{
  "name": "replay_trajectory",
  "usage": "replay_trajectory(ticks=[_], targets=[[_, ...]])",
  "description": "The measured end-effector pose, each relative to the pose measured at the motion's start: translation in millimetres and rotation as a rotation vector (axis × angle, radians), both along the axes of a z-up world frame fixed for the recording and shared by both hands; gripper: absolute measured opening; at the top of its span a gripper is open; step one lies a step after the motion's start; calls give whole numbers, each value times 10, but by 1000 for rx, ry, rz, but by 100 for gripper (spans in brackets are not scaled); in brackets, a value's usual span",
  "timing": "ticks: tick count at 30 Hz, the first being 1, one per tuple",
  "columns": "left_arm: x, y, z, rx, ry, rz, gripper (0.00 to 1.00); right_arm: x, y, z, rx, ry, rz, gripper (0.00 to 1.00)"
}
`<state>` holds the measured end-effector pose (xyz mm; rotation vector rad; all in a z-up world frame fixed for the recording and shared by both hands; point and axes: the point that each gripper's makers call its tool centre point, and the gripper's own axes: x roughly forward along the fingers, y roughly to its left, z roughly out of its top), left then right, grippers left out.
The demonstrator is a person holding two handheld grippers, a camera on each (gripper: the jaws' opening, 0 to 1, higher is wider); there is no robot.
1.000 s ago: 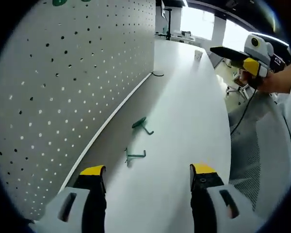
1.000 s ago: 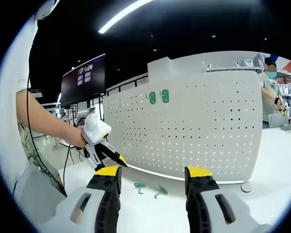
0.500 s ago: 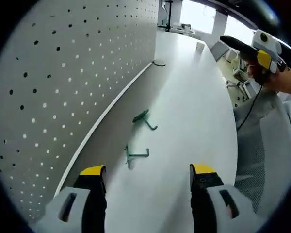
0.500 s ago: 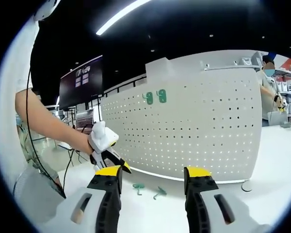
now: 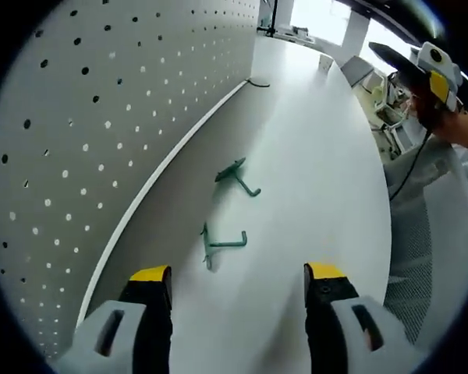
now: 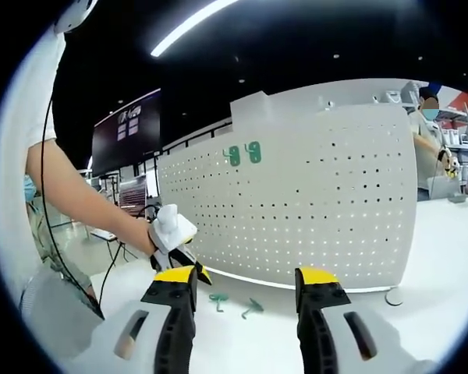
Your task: Insert the hook assembly into the mounting plate slot until the hook locks in place.
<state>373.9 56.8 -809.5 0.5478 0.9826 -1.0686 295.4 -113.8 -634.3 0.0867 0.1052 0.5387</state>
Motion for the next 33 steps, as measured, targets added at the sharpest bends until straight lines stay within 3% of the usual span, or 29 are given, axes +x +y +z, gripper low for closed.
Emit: replay_trajectory(ticks=[15, 16, 20, 23, 33], targets=[[-11, 0, -210, 47, 16, -9, 68, 40, -67, 19, -27, -10, -14, 47], [30, -4, -211, 39, -15, -10, 67, 37, -57, 16, -32, -12, -10, 47], [41, 8, -223, 51, -22, -19, 65, 40, -42, 21, -37, -11, -7, 46], [62, 26, -235, 62, -67, -39, 63, 44, -24, 26, -42, -13, -1, 46], [111, 23, -218, 38, -76, -13, 57, 50, -25, 10, -61, -13, -1, 45]])
